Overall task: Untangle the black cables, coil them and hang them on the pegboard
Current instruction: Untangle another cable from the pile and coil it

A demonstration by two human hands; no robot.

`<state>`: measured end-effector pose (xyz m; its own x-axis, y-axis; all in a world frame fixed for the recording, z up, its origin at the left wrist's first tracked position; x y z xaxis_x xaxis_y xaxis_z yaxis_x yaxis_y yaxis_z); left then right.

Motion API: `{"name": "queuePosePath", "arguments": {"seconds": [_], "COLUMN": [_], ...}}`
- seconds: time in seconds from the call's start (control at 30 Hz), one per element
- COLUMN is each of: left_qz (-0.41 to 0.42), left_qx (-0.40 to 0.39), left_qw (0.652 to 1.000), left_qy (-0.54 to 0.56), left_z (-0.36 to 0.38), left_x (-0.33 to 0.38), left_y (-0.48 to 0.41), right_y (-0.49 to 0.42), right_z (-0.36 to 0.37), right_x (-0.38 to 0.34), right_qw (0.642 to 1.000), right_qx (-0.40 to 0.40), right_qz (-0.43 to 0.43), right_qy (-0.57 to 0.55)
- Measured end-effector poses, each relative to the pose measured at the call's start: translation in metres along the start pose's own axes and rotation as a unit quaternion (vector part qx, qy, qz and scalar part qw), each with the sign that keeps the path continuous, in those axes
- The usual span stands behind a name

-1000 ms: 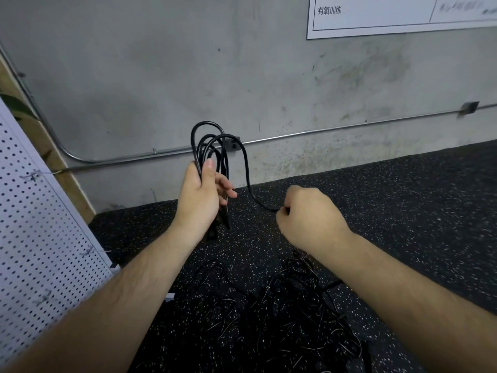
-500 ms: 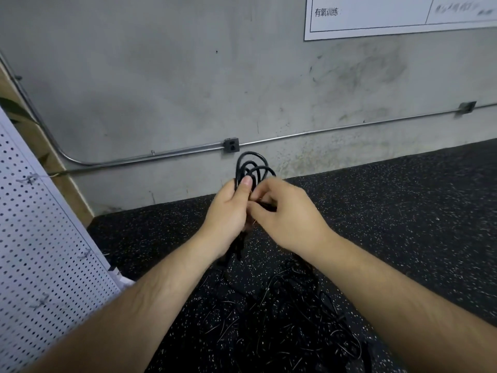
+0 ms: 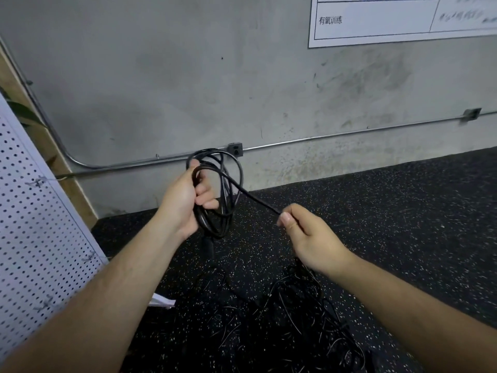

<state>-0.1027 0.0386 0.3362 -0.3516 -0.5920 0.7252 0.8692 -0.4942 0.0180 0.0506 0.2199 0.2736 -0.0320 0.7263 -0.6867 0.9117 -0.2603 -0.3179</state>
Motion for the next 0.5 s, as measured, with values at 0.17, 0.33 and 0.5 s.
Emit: {"name": "queuePosePath", "arguments": {"seconds": [0.17, 0.33, 0.5], "left_qz": [-0.057, -0.036, -0.035], "left_qx": [-0.073, -0.088, -0.081], "left_qw": [0.996, 0.994, 0.990], "left_qy": [-0.010, -0.044, -0.107], "left_z": [0.008, 0.008, 0.006], "left_x": [-0.009, -0.003, -0.006], "left_y": [0.011, 0.016, 0.018], "right_y": [-0.008, -0.014, -0.012], "right_z": [-0.005, -0.022, -0.022], "right_x": [-0.012, -0.006, -0.009], "right_qw": [0.997, 0.992, 0.988], "right_qx": [0.062, 0.087, 0.073], "right_qz": [0.033, 0.088, 0.095], "right_qy": [-0.022, 0.002, 0.097]}}
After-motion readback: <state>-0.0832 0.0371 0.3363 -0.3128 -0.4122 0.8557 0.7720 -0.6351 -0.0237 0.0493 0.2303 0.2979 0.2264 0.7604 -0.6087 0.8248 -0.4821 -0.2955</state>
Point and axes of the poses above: each hand's wrist, its own y-axis away from the middle knuckle, its own z-axis out of the palm, x = y × z, the point moved 1 cm from there along -y, towards the middle knuckle, and after that the axes turned 12 degrees about y, right-handed, at the moved point
